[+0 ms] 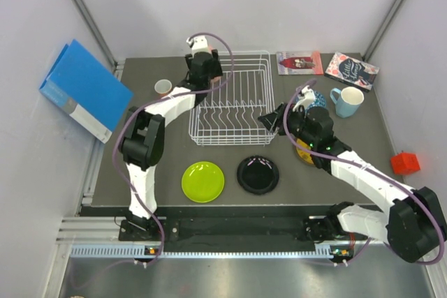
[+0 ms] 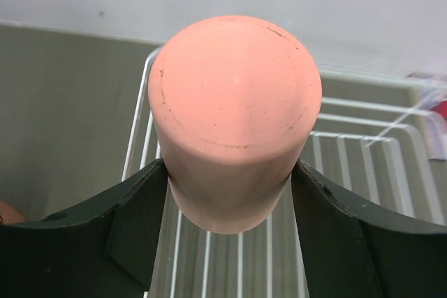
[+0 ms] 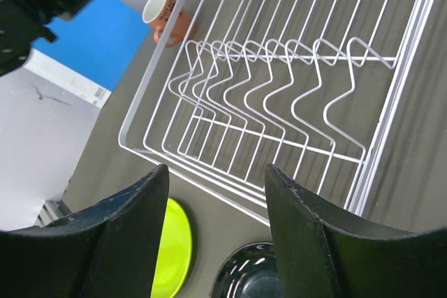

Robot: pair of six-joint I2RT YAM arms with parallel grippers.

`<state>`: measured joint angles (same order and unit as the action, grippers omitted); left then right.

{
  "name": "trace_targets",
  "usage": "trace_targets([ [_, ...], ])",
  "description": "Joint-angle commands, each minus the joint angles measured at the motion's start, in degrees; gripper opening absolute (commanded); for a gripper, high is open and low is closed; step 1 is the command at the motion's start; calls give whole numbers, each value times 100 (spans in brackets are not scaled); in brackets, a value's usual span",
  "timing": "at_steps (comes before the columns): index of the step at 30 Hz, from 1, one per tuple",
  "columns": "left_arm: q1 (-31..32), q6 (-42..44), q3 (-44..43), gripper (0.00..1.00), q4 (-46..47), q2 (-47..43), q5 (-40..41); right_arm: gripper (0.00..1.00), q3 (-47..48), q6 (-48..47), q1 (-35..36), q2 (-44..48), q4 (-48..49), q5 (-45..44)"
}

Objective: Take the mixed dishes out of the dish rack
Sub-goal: Pick up the cup from the dish rack.

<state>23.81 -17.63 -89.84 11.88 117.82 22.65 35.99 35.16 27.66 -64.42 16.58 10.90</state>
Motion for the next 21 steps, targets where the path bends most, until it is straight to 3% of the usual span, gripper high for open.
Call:
trace_targets([
  [1, 149, -83, -129, 0, 228, -1041, -357, 57, 250, -35, 90, 509, -102, -149],
  [3, 194, -153, -244, 0, 44, -1348, -717, 57, 356, -53, 82, 754, -259, -289],
  [7, 194, -1072, 124, 0, -37, -2199, -1806, 57, 470, -105, 90, 1177, -427, -579],
  [8, 176, -1294, 282, 0, 233, -2341, -2104, 57, 488, -114, 82, 1247, -471, -632],
  [9, 150, -1513, 579, 0, 401, -2473, -2916, 57, 540, -123, 82, 1361, -550, -641],
  [14, 97, -3113, 1188, 0, 1289, -2984, -4636, 57, 611, -158, 82, 1634, -744, -650],
  [17, 97, -4377, 1661, 0, 2377, -3063, -5393, 57, 603, -158, 82, 1836, -814, -641],
  [18, 97, -4764, 2020, 0, 3338, -3063, -5516, 57, 594, -158, 90, 1924, -823, -641],
  [19, 97, -5577, 2206, 0, 3826, -2994, -5718, 57, 585, -167, 82, 1968, -823, -641],
  [21, 97, -6372, 2636, 0, 4880, -2836, -5886, 57, 559, -150, 73, 2065, -770, -598],
])
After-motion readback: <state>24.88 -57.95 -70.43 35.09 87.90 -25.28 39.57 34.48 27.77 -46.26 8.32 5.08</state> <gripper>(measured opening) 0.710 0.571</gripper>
